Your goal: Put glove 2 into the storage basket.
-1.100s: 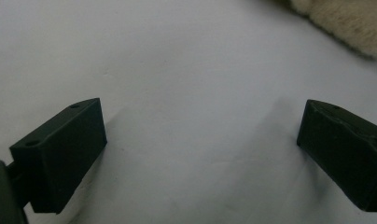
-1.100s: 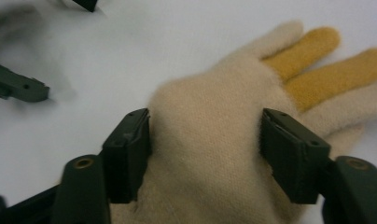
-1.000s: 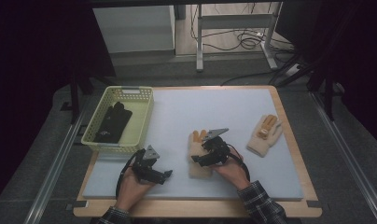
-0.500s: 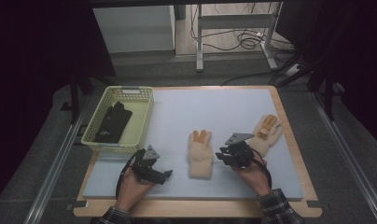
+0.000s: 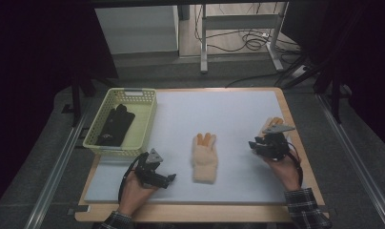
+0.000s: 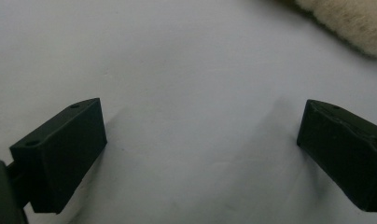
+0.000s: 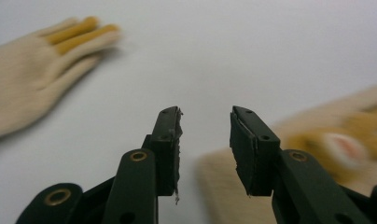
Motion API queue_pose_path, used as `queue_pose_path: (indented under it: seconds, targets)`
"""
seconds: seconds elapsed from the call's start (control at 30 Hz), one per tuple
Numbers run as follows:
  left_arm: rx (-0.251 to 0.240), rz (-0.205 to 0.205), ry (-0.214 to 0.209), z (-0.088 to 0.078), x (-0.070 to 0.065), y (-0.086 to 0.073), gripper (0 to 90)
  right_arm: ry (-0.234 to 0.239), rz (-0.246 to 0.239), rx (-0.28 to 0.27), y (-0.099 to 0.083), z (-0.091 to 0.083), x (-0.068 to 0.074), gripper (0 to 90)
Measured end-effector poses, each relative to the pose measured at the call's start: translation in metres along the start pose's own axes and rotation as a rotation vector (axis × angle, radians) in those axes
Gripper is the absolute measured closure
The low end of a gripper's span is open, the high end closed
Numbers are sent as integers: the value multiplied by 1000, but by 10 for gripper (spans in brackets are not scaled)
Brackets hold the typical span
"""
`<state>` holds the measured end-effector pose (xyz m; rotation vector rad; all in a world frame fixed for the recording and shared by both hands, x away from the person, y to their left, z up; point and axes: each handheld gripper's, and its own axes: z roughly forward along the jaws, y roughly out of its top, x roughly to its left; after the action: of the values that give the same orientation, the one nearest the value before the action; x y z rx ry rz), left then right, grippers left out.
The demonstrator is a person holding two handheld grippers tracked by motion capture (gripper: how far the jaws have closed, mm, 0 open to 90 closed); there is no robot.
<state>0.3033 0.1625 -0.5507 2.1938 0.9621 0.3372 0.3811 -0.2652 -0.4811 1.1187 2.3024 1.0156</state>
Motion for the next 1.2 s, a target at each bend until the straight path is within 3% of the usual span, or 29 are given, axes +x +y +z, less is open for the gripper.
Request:
queue_pose_path:
  seconds: [0.1, 0.23, 0.37, 0.53, 0.63, 0.73, 0.83, 1.0, 1.2]
  targets:
    - [0, 0, 0, 0, 0, 0, 14, -47, 36, -7, 1, -6, -20, 607]
    - [0, 0, 0, 0, 0, 0, 14, -107, 65, 10, -2, -5, -40, 524]
    - [0, 0, 0, 0, 0, 0, 14, -136, 78, 37, -7, 6, -51, 395]
    - [0, 0, 0, 0, 0, 0, 14, -164, 86, 66, -13, 24, -59, 357]
    - [0, 0, 0, 0, 0, 0, 14, -177, 89, 73, -16, 32, -63, 367]
    - [0, 0, 0, 0, 0, 0, 14, -158, 118, 54, -19, 35, -66, 501]
    - [0, 0, 0, 0, 0, 0, 14, -165, 113, 61, -19, 33, -63, 564]
    - [0, 0, 0, 0, 0, 0, 14, -163, 98, 67, -17, 30, -59, 582]
    - [0, 0, 0, 0, 0, 0, 14, -116, 80, 19, -10, 17, -48, 582]
